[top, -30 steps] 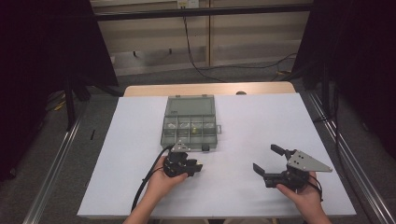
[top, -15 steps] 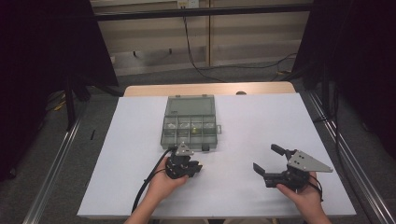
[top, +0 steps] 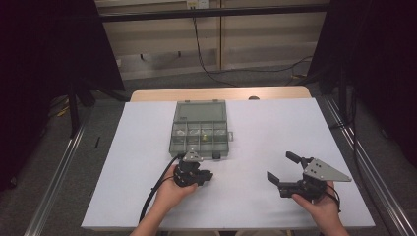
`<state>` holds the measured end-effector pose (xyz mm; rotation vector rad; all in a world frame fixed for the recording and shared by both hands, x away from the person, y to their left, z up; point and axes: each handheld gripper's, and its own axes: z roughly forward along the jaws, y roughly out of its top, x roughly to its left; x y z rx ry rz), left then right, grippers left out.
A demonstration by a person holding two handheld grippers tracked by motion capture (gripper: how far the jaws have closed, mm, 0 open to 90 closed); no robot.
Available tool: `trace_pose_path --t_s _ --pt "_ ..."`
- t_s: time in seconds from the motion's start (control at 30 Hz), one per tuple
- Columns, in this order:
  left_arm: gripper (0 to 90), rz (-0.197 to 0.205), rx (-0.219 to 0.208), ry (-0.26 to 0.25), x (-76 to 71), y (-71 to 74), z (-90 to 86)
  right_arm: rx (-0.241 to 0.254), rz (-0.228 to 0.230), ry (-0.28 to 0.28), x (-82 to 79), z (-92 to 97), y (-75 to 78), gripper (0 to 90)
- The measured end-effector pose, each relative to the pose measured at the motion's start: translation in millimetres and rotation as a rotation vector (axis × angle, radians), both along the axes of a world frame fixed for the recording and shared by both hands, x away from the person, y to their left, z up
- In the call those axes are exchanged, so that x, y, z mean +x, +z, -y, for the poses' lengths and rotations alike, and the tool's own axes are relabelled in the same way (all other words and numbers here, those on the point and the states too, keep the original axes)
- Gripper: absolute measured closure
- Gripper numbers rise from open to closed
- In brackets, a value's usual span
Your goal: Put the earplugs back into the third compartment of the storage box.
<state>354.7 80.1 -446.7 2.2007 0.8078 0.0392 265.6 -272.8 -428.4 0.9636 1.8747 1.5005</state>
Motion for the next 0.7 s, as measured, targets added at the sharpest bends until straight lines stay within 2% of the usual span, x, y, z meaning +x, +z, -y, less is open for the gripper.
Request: trace_pose_path --t_s 0.13,0.37,0.53,0.7 --pt "81.7 -0.014 -0.026 0.005 2.6 4.2 -3.3 0.001 0.002 -0.001 -0.1 0.0 0.2 6.9" --pt "82.4 -0.016 -0.053 0.013 7.1 11.4 -7.3 -0.001 -0.003 0.0 -0.1 -0.8 -0.3 6.9" --pt "82.7 -0.017 -0.049 0.015 10.2 16.1 -10.0 0.001 -0.003 -0.004 0.0 0.1 -0.6 6.9" --pt "83.1 -0.031 -0.074 0.026 15.1 19.8 -14.3 -0.001 -0.001 -0.004 0.3 0.0 -0.8 6.9"
